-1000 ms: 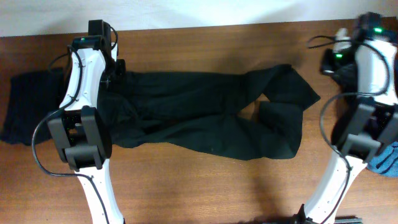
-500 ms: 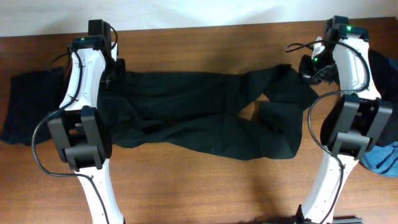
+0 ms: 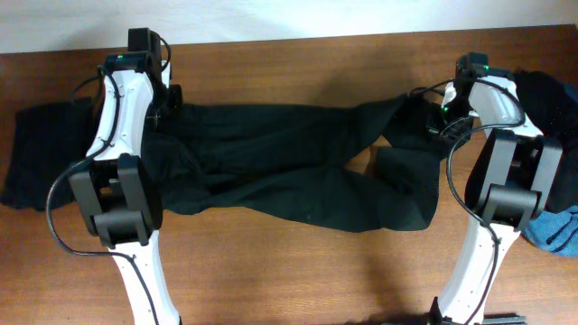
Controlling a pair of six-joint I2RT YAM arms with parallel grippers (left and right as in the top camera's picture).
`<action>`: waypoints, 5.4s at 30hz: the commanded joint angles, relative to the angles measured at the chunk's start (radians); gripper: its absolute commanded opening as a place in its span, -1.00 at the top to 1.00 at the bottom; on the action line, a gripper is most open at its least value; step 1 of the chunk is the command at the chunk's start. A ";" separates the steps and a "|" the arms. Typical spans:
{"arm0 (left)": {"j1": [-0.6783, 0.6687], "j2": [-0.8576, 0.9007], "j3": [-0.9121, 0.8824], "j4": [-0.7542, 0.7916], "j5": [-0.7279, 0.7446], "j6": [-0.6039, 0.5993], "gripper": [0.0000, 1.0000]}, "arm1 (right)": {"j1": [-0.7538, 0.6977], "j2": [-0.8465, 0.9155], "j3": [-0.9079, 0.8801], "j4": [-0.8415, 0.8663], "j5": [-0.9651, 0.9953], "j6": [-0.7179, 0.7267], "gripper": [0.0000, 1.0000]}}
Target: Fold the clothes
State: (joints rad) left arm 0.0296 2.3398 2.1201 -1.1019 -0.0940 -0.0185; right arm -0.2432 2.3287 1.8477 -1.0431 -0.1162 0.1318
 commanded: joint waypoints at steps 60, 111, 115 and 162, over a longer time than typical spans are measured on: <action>0.003 0.013 0.007 -0.031 -0.038 0.012 0.43 | -0.185 0.052 0.288 -0.350 0.098 0.113 -0.05; 0.081 0.008 0.054 0.047 -0.030 0.013 0.45 | -0.117 0.051 0.063 0.309 0.207 -0.341 0.92; 0.080 0.004 0.176 0.008 -0.033 0.012 0.43 | -0.117 0.051 0.113 0.271 0.208 -0.341 0.92; 0.241 0.195 0.251 0.045 0.136 -0.123 -0.01 | -0.117 0.061 0.171 0.187 0.196 -0.338 0.92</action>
State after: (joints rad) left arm 0.2707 2.5233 2.3653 -1.0657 0.0273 -0.1364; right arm -0.3592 2.3764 2.0121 -0.8600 0.0673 -0.2062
